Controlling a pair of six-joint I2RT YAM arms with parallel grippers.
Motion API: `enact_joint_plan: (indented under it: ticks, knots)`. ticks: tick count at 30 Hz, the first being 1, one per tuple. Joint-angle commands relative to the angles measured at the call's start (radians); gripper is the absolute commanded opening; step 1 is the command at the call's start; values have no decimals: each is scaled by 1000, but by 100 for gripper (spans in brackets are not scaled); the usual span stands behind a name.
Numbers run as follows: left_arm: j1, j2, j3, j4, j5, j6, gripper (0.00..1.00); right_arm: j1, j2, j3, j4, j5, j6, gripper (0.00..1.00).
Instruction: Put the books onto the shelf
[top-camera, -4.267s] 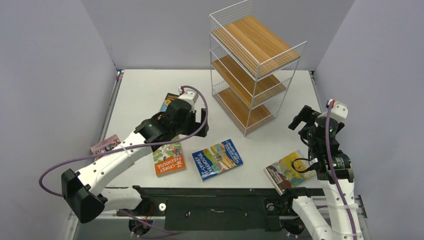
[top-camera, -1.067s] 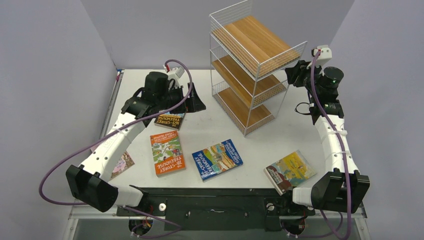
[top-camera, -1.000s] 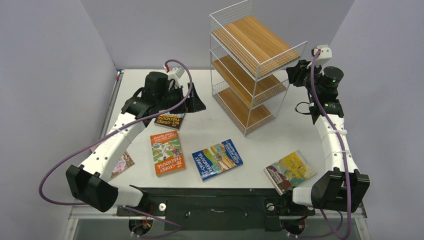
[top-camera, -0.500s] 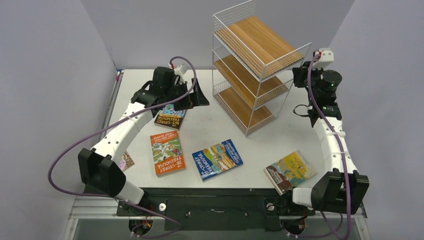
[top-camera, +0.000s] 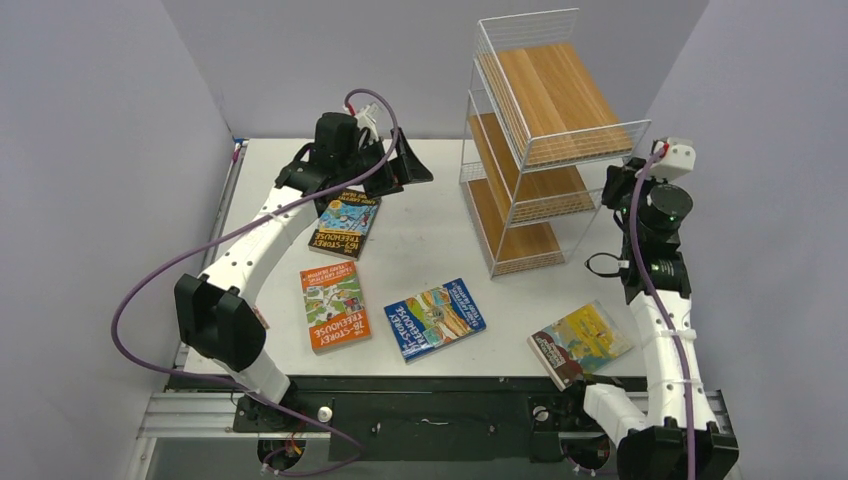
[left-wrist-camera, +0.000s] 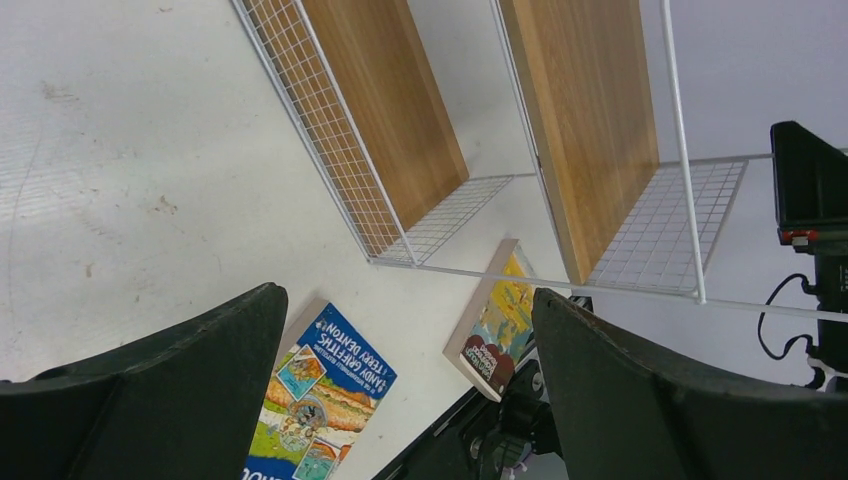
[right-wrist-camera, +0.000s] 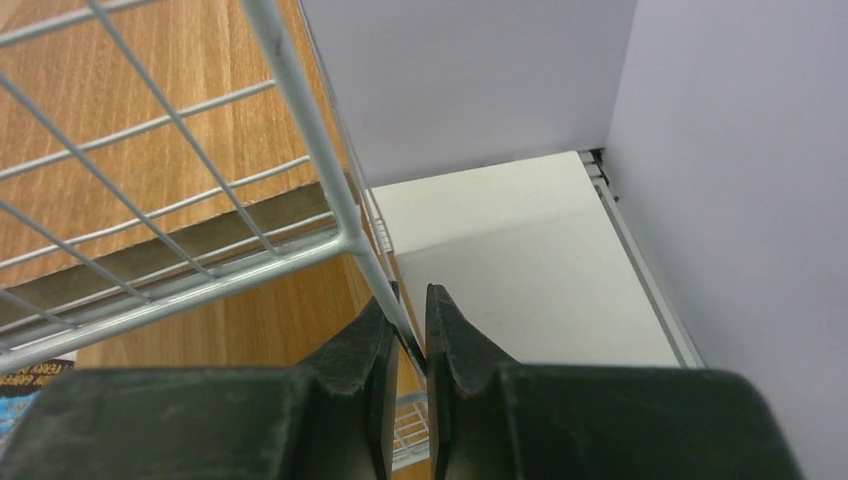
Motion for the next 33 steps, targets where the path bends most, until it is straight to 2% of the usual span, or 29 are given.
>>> enact_joint_plan:
  ticks: [1,8,9,10,11,13,17,25,29,33]
  knots:
    - [-15,-9,28,59,21,-5,92,-5,-126,-57,-130,153,211,0]
    - [-17,-52,-23,48,-13,-13,90,3,-208,-90,-232,139,287,0]
    - [-19,-65,-29,49,-28,-23,90,4,-212,-91,-247,108,285,3]
    - [-25,-94,-53,62,-56,-28,90,4,-215,-94,-251,96,282,8]
    - [-31,-111,-82,73,-68,-34,90,4,-216,-97,-259,77,281,22]
    - [-58,-157,-121,95,-98,-37,90,5,-217,-99,-271,55,279,35]
    - [-78,-206,-180,94,-107,-46,90,3,-206,-84,-303,18,281,49]
    - [-109,-248,-259,130,-122,-87,90,0,-194,-94,-321,-91,326,52]
    - [-112,-255,-263,137,-111,-69,90,1,-167,-125,-280,-212,352,52]
    - [-104,-276,-257,103,-151,-41,90,32,-137,-172,-168,-332,472,51]
